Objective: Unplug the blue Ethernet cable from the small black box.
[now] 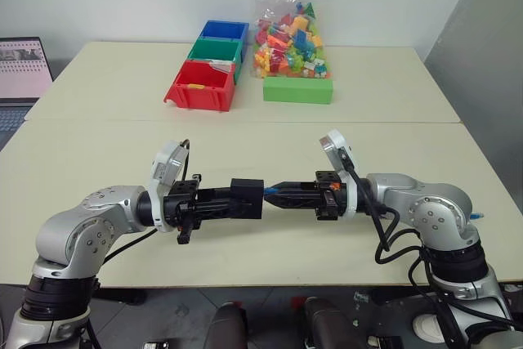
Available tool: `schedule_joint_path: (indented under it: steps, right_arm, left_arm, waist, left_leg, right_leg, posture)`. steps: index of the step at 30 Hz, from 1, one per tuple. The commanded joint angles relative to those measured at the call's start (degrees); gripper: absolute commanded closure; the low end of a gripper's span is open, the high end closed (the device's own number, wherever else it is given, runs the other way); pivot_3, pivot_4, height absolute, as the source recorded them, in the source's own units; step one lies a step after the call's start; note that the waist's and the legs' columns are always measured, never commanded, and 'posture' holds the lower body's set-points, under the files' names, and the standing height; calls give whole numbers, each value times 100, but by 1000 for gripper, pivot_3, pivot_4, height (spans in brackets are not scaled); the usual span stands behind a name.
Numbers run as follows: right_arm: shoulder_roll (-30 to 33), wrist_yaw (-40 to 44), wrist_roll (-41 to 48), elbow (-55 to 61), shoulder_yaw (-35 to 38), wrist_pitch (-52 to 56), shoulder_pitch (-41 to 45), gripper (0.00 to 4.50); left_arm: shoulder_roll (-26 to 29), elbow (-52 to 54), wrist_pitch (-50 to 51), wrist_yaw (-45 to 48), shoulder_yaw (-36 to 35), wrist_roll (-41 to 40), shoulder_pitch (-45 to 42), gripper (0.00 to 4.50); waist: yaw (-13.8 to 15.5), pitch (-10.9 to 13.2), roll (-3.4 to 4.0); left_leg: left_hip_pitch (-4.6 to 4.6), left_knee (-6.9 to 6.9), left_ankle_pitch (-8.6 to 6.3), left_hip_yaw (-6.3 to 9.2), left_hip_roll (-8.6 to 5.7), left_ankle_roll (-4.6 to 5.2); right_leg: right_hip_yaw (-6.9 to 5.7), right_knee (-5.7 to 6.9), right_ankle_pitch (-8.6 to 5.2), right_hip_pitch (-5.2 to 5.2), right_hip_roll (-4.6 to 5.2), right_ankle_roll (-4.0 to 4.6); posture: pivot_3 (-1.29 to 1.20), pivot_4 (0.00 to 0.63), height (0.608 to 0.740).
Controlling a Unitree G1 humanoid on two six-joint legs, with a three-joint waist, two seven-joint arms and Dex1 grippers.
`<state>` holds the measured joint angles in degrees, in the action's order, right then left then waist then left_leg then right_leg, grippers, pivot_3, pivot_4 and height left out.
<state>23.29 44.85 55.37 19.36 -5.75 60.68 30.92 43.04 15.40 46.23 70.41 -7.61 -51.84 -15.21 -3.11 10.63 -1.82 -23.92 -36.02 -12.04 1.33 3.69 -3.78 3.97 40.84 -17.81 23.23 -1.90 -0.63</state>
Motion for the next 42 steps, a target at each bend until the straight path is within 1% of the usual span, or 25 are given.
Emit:
schedule_joint_path:
  steps: [1,2,11,20,41,42]
  right_arm:
    - [-60,-47,251,295,101,24,-14,2700]
    - [-58,-63,249,323,105,28,-38,2484]
    - [-120,-371,233,351,177,2,-272,2480]
    - [-224,-555,445,207,387,25,-329,2480]
    - [-50,-389,265,176,246,-47,-358,2480]
    - [-46,-388,256,185,240,-53,-360,2845]
  left_arm:
    - [25,165,18,-28,-21,-102,-27,3723]
    - [22,165,20,-32,-22,-105,-26,3723]
    - [10,156,3,-57,-25,-112,-11,3723]
    - [-24,141,-27,-102,-42,-109,13,3723]
    - [-50,132,-72,-123,-67,-100,53,3723]
    - [-46,134,-75,-120,-69,-103,59,3723]
  waist:
    - [-1,0,0]
    - [-1,0,0]
    - [-2,0,0]
    - [-3,0,0]
    - [-4,0,0]
    - [-4,0,0]
  left_leg:
    - [0,0,0,0,0,0]
    - [0,1,0,0,0,0]
    - [0,1,0,1,0,0]
    - [-1,2,0,0,0,0]
    - [-1,2,0,0,0,0]
    - [-1,2,0,-1,0,0]
  right_leg:
    - [0,0,0,0,0,0]
    - [0,0,0,0,0,0]
    - [0,-2,0,0,0,0]
    - [1,-2,0,1,0,0]
    - [1,-4,0,1,0,0]
    - [1,-4,0,1,0,0]
  posture:
    - [0,150,740]
    - [0,150,740]
    - [0,150,740]
    - [0,150,740]
    - [0,150,740]
    - [0,150,740]
